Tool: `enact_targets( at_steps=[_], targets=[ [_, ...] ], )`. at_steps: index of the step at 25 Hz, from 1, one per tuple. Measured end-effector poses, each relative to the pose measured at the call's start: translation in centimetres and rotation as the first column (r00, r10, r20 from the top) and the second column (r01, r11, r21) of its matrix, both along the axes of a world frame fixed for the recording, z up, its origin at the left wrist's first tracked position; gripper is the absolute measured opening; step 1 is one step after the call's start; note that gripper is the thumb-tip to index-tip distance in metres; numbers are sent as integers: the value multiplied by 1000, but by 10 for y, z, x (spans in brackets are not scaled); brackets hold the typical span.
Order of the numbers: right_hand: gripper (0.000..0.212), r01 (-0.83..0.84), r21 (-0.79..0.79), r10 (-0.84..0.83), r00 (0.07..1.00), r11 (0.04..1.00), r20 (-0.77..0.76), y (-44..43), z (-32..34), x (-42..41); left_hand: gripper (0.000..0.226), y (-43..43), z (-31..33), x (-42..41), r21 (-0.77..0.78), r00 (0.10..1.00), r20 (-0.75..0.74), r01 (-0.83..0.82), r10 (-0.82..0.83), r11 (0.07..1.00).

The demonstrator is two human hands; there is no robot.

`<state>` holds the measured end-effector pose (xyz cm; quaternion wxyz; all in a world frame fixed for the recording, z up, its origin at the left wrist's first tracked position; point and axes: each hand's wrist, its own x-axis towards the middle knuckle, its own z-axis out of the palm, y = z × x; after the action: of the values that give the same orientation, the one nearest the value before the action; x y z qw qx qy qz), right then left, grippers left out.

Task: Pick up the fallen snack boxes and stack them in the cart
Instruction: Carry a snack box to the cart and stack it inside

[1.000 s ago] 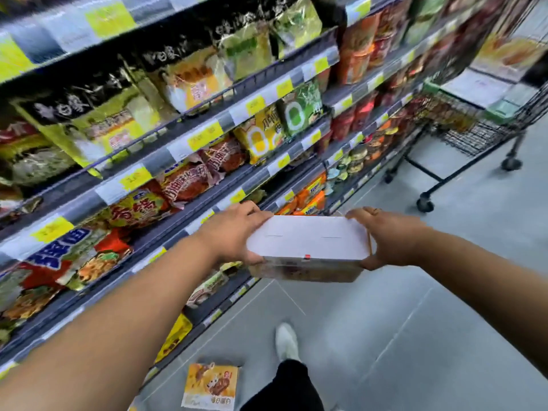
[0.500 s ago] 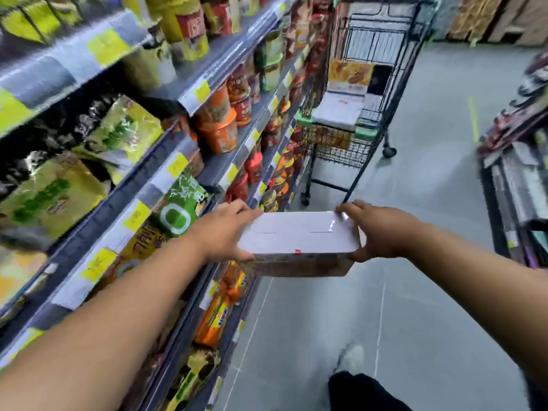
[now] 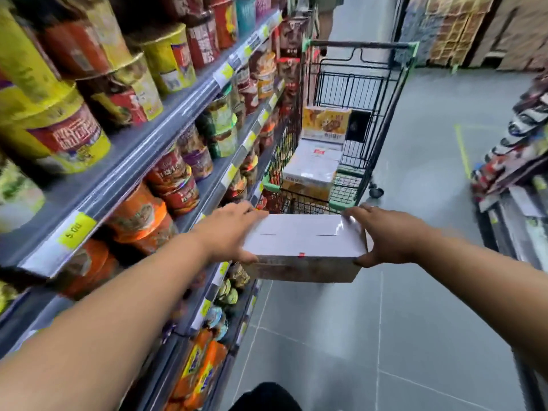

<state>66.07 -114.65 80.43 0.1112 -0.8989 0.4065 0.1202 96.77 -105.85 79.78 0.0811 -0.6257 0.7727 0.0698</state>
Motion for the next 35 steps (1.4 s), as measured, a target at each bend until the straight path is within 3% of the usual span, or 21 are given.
enact_targets(
  at_steps=[14,19,25,35],
  targets=[
    [103,265,34,-267,959,964,99,-289,-23,79,99,-352,-11,84,25,993,7,118,-118,993],
    [99,298,52,-300,952,953,53,-361,-65,81,102,-436,-46,78,78,982,115,138,-147,987],
    [90,270,194,-271,962,943,-24,-410,-148,90,92,-489,-116,65,221,963,233,84,-136,972],
    [82,326,324,-304,945,888,-118,-433,-266,123,71,-514,-236,77,335,954,254,66,-157,940]
  ],
)
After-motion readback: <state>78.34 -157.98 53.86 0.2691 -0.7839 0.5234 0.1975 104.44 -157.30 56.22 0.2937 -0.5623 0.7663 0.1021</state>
